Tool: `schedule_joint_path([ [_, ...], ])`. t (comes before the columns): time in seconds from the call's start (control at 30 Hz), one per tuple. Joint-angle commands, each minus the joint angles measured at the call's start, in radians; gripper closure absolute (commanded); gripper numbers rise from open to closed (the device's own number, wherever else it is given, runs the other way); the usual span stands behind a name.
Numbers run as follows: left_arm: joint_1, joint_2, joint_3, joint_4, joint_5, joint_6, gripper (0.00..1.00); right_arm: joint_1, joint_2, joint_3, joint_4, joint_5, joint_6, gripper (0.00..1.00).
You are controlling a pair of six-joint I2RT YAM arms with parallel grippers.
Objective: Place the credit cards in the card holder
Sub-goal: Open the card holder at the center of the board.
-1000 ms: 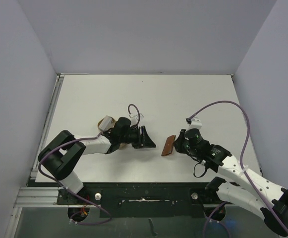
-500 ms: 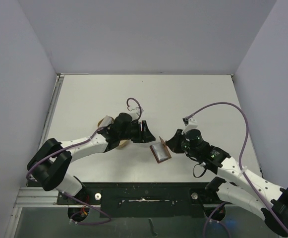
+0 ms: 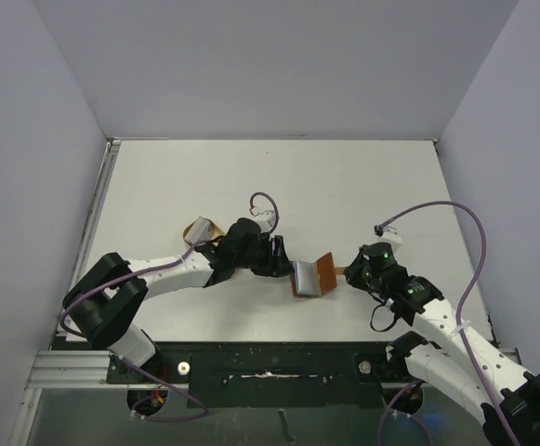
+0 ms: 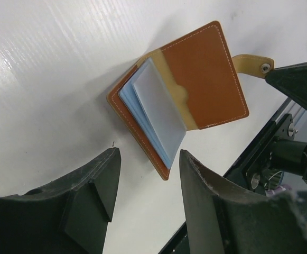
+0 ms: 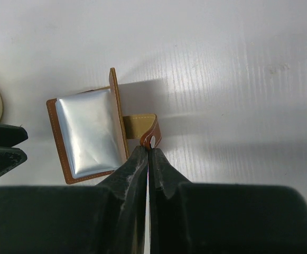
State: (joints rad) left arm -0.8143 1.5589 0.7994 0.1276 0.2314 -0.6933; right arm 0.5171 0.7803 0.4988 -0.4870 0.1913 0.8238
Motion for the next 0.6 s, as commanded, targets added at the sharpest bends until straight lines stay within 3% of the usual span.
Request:
schedule_joint_path([
  [0.0, -0.007, 0.029, 0.025, 0.054, -0.004, 0.007, 0.53, -0.008, 0.008, -0.004, 0.013, 0.009, 0.011, 1.00],
  [0.57, -0.008, 0.129, 0.019, 0.151, 0.010, 0.003, 0.54, -0.014, 0.010, -0.065, 0.023, -0.001, 0.052, 1.00],
])
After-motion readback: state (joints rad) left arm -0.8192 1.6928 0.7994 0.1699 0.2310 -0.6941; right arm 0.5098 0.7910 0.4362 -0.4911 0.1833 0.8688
